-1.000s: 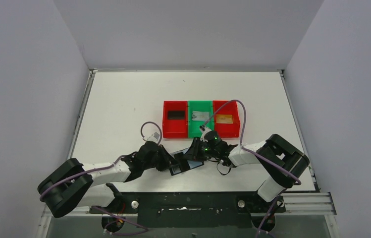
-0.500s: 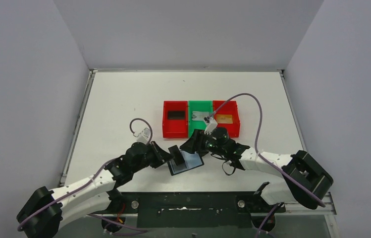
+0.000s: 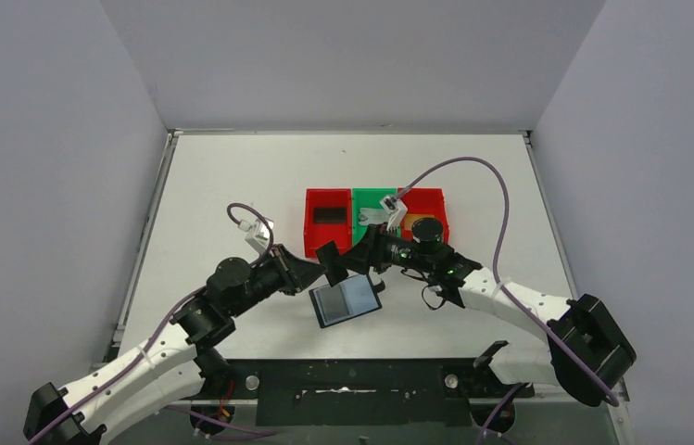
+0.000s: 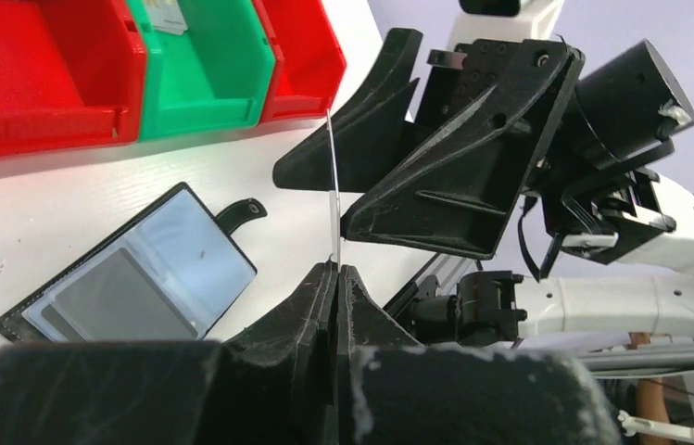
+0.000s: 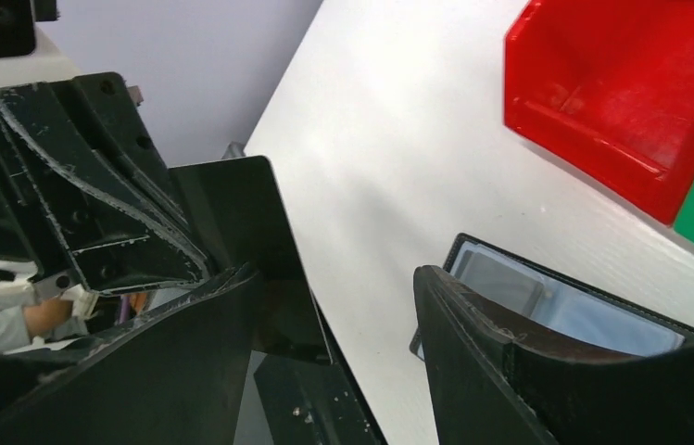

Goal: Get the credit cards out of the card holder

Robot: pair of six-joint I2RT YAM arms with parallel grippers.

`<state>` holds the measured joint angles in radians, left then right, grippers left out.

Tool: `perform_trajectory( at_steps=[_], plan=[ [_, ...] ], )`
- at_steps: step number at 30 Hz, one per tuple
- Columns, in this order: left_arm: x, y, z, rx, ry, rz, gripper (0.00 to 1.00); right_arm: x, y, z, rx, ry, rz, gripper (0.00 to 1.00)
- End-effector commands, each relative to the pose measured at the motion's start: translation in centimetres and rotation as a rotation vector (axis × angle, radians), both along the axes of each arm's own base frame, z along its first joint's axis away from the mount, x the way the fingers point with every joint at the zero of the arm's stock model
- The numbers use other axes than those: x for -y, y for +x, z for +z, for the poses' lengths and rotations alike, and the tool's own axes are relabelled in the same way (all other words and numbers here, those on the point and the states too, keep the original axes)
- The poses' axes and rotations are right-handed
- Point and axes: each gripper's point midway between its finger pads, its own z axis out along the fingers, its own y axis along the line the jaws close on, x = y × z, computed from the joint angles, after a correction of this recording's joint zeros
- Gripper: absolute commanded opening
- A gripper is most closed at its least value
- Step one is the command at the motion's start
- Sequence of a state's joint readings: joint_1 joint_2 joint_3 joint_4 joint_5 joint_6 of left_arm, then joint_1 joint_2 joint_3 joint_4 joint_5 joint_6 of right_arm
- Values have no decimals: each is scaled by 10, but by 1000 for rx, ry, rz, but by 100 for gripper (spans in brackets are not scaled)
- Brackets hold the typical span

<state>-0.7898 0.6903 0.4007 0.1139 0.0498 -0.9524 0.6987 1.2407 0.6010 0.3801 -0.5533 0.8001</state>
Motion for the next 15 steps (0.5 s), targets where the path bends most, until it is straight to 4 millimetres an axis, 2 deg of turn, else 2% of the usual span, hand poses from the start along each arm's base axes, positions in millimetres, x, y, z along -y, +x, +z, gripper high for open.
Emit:
perform_trajectory(
  at_steps=[1, 9, 15],
  plan=[
    [9, -3, 46, 145, -48, -76, 0, -16, -14, 43, 69, 119, 153, 61],
    [10, -3, 43, 145, -46, -82, 0, -18, -29, 62, 76, 214, 236, 49],
    [7, -2, 40, 137, -42, -60, 0, -14, -30, 63, 68, 233, 238, 35]
  ],
)
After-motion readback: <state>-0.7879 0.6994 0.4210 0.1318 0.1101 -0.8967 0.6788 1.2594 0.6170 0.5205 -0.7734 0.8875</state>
